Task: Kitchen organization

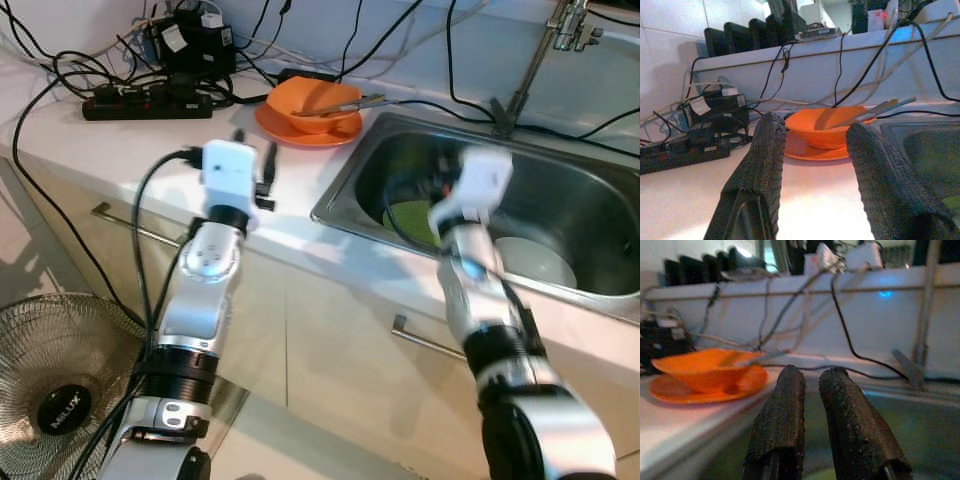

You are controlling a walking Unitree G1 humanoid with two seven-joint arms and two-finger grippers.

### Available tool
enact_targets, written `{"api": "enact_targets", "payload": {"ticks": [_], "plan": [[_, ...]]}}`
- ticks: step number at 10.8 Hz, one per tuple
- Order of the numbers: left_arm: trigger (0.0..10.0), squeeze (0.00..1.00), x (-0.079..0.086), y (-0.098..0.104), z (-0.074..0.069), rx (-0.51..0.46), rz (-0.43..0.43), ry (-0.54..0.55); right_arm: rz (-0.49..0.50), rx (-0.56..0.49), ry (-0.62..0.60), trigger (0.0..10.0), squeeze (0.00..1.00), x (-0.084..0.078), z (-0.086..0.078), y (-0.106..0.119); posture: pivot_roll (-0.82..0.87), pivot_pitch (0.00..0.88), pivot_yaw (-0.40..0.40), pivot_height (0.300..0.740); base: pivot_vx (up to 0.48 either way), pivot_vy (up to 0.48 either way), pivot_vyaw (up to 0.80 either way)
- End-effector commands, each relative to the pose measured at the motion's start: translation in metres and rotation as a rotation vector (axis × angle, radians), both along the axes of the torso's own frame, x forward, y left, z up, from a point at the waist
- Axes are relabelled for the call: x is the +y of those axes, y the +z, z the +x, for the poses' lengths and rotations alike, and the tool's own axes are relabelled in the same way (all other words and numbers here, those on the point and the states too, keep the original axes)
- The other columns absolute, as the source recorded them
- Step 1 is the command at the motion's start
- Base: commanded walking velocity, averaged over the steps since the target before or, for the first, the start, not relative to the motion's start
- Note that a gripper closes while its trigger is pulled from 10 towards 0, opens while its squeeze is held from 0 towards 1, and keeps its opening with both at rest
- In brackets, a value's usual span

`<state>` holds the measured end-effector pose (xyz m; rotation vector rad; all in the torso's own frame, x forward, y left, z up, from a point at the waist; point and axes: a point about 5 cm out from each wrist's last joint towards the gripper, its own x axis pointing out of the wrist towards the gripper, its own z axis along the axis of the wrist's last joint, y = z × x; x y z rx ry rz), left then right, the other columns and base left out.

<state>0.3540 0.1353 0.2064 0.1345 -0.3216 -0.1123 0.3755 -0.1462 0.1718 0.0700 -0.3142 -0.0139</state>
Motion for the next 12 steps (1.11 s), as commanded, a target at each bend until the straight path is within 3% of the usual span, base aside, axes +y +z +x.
{"api": "enact_targets", "payload": {"ticks": [1,2,7,12], "plan": [[10.0,0.0,-0.001,0.001,0.002,-0.015,-0.013,0.01,0.008,0.003,-0.023,10.0,0.0,-0.006,-0.002,0.001,0.22,0.0,-0.031,0.74,0.0,0.435,-0.8],[10.0,0.0,0.0,0.0,0.004,-0.014,-0.02,0.016,0.019,0.014,-0.026,10.0,0.0,-0.007,-0.003,-0.001,0.22,0.0,-0.028,0.74,0.0,0.48,-0.8],[10.0,0.0,0.002,0.002,0.008,-0.035,-0.012,0.021,0.025,0.013,-0.024,10.0,0.0,0.0,-0.002,0.003,0.22,0.0,-0.025,0.74,0.0,0.48,0.0],[10.0,0.0,-0.009,-0.008,0.007,0.005,-0.015,-0.018,0.027,0.032,-0.02,10.0,0.0,0.003,0.0,0.003,0.23,0.0,-0.031,0.74,0.0,0.0,0.0]]}}
